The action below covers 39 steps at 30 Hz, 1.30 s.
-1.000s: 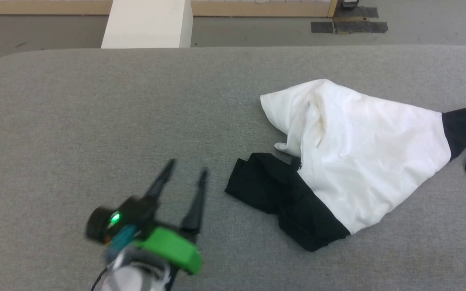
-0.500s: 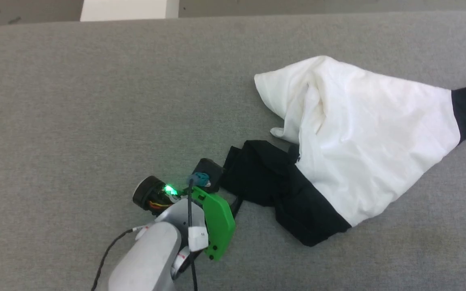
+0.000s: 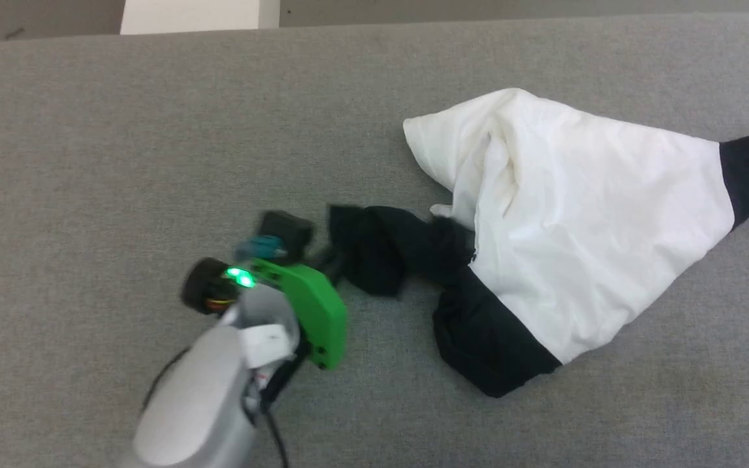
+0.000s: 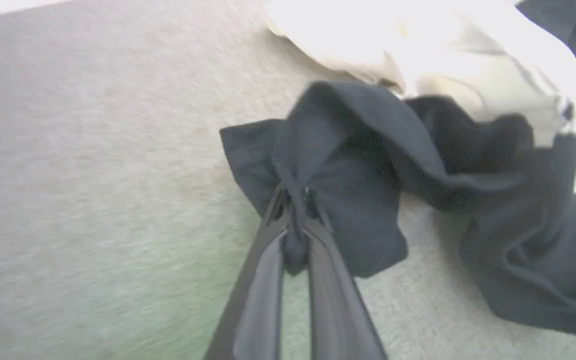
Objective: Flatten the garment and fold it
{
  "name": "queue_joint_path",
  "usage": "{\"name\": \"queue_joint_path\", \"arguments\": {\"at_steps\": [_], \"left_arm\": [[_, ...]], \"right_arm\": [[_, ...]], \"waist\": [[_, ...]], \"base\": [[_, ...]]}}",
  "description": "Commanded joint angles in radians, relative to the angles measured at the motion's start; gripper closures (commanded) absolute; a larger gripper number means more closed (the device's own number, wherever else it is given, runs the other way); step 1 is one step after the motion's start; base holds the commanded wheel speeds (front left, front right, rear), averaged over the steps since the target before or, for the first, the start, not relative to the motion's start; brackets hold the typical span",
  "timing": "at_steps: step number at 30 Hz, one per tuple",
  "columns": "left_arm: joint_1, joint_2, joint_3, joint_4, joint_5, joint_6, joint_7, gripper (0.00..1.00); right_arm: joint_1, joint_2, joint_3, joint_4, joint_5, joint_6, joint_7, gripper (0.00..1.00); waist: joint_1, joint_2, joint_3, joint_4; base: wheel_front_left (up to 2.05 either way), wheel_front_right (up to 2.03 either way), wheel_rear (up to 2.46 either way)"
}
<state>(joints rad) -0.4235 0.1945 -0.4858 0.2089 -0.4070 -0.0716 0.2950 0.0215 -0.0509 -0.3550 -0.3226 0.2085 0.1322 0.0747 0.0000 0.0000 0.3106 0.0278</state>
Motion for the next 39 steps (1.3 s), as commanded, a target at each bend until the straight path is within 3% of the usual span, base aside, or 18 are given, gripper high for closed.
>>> {"name": "queue_joint_path", "arguments": {"at_steps": [1, 10, 14, 18, 20, 21, 22, 23, 28, 33, 39], "left_arm": [[0.030, 0.024, 0.046, -0.048, -0.023, 0.028, -0.022, 1.00], [0.353, 0.192, 0.410, -0.420, -0.125, 0.242, -0.063, 1.00], [0.552, 0.191, 0.553, -0.458, -0.154, 0.324, -0.109, 1.00], [0.700, 0.158, 0.605, -0.419, -0.173, 0.365, -0.126, 1.00], [0.727, 0.134, 0.602, -0.407, -0.179, 0.365, -0.147, 1.00], [0.727, 0.121, 0.596, -0.406, -0.186, 0.359, -0.161, 0.75], [0.720, 0.101, 0.589, -0.409, -0.199, 0.349, -0.180, 0.04], [0.712, 0.087, 0.583, -0.413, -0.210, 0.340, -0.191, 0.00], [0.627, 0.066, 0.550, -0.478, -0.243, 0.274, -0.237, 0.00], [0.489, 0.119, 0.489, -0.593, -0.188, 0.222, -0.232, 0.00], [0.233, 0.149, 0.284, -0.534, -0.082, 0.142, -0.127, 0.00]], "right_arm": [[0.001, 0.001, -0.002, 0.005, 0.008, -0.002, -0.002, 0.00], [0.024, 0.001, -0.002, 0.012, 0.014, -0.002, 0.009, 0.00], [0.031, 0.001, -0.004, 0.013, 0.010, -0.002, 0.015, 0.00], [0.035, 0.001, -0.012, 0.015, 0.004, -0.002, 0.023, 0.00], [0.038, 0.001, -0.017, 0.017, 0.001, -0.002, 0.027, 0.00], [0.039, 0.001, -0.019, 0.018, 0.001, -0.002, 0.029, 0.00], [0.040, 0.001, -0.020, 0.019, 0.000, -0.002, 0.031, 0.00], [0.040, 0.001, -0.019, 0.020, 0.000, -0.002, 0.033, 0.00], [0.038, 0.001, -0.006, 0.021, -0.002, -0.002, 0.044, 0.00], [0.034, 0.001, -0.001, 0.012, -0.004, -0.002, 0.051, 0.00], [0.016, 0.001, 0.010, -0.010, -0.006, -0.002, 0.056, 0.00]], "waist": [[0.0000, 0.0000, -0.030, 0.027], [0.0000, 0.0000, -0.067, 0.078], [0.0000, 0.0000, -0.069, 0.084], [0.0000, 0.0000, -0.069, 0.085], [0.0000, 0.0000, -0.070, 0.090], [0.0000, 0.0000, -0.071, 0.092], [0.0000, 0.0000, -0.072, 0.095], [0.0000, 0.0000, -0.074, 0.097], [0.0000, 0.0000, -0.085, 0.105], [0.0000, 0.0000, -0.076, 0.102], [0.0000, 0.0000, -0.022, 0.078]], "base": [[0.00, 0.00, 0.00], [0.00, 0.00, 0.00], [0.00, 0.00, 0.00], [0.00, 0.00, 0.00], [0.00, 0.00, 0.00], [0.00, 0.00, 0.00], [0.00, 0.00, 0.00], [0.00, 0.00, 0.00], [0.00, 0.00, 0.00], [0.00, 0.00, 0.00], [0.00, 0.00, 0.00]]}}
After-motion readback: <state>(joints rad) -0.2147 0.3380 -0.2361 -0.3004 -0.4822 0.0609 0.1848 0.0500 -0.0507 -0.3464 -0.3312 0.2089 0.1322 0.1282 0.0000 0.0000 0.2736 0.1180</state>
